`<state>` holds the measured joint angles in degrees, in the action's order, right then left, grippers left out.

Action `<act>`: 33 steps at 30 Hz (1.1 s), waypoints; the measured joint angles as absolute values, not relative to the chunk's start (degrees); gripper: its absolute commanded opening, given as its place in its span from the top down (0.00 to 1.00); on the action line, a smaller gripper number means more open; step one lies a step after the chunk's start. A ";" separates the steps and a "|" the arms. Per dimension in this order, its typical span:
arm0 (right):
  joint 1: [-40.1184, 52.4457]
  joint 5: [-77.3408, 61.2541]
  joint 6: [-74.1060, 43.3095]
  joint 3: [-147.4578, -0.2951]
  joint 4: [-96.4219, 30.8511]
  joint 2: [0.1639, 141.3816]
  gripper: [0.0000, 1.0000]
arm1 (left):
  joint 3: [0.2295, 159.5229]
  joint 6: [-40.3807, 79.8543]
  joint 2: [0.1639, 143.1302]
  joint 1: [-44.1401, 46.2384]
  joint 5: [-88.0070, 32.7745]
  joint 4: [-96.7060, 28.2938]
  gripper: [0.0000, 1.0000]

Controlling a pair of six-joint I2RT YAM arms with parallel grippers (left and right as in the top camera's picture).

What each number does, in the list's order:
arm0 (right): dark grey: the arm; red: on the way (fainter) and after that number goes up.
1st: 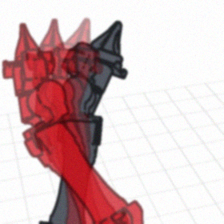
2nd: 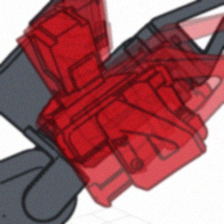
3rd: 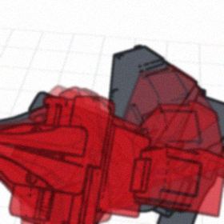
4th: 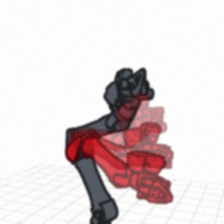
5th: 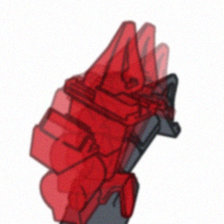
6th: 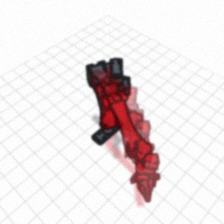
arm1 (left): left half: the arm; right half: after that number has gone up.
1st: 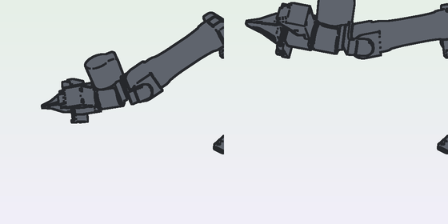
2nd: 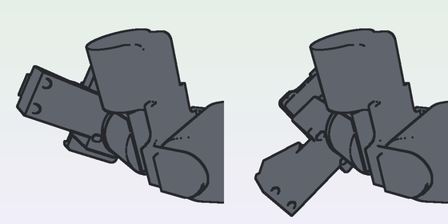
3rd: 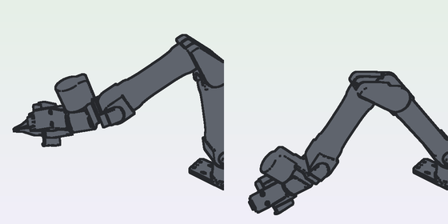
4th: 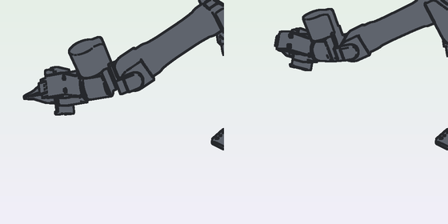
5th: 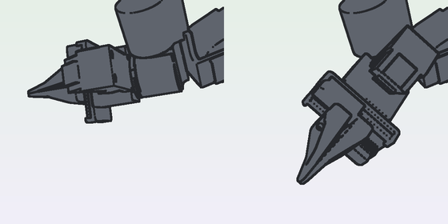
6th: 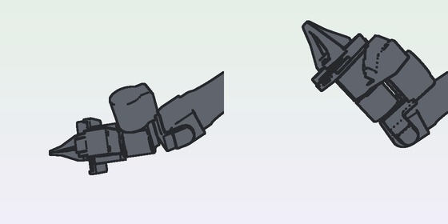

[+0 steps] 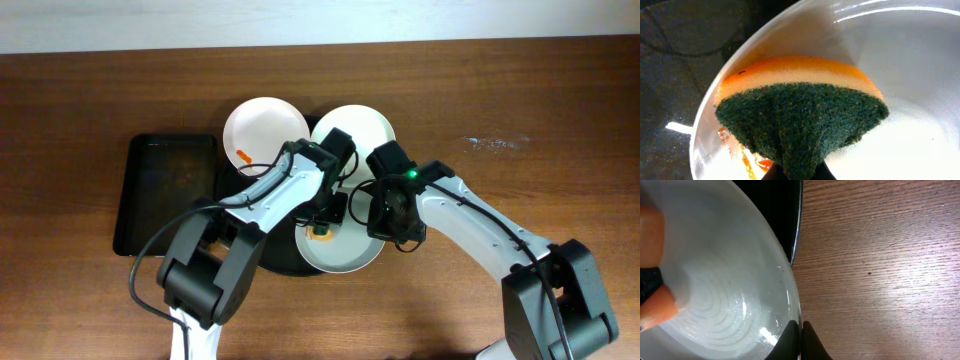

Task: Clean dirty plates on tray and stack at the side
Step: 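Scrub the front plate with the sponge while the right gripper holds it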

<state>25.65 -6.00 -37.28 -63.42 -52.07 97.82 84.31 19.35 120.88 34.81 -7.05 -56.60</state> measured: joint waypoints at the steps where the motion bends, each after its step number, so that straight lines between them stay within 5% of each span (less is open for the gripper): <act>1: 25.65 -6.00 -37.23 -63.42 -52.10 97.82 0.96 | 84.33 19.49 120.92 34.81 -6.15 -57.78 1.00; 22: 25.65 -6.02 -36.99 -63.42 -52.27 97.82 0.96 | 84.86 19.51 121.91 36.38 7.46 -59.79 1.00; 33: 25.98 -8.23 -36.93 -63.37 -51.62 98.00 0.96 | 93.30 30.33 132.09 34.72 29.56 -80.88 1.00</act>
<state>25.98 -8.23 -36.93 -63.37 -51.62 98.00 93.30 30.33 132.09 34.72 29.56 -80.88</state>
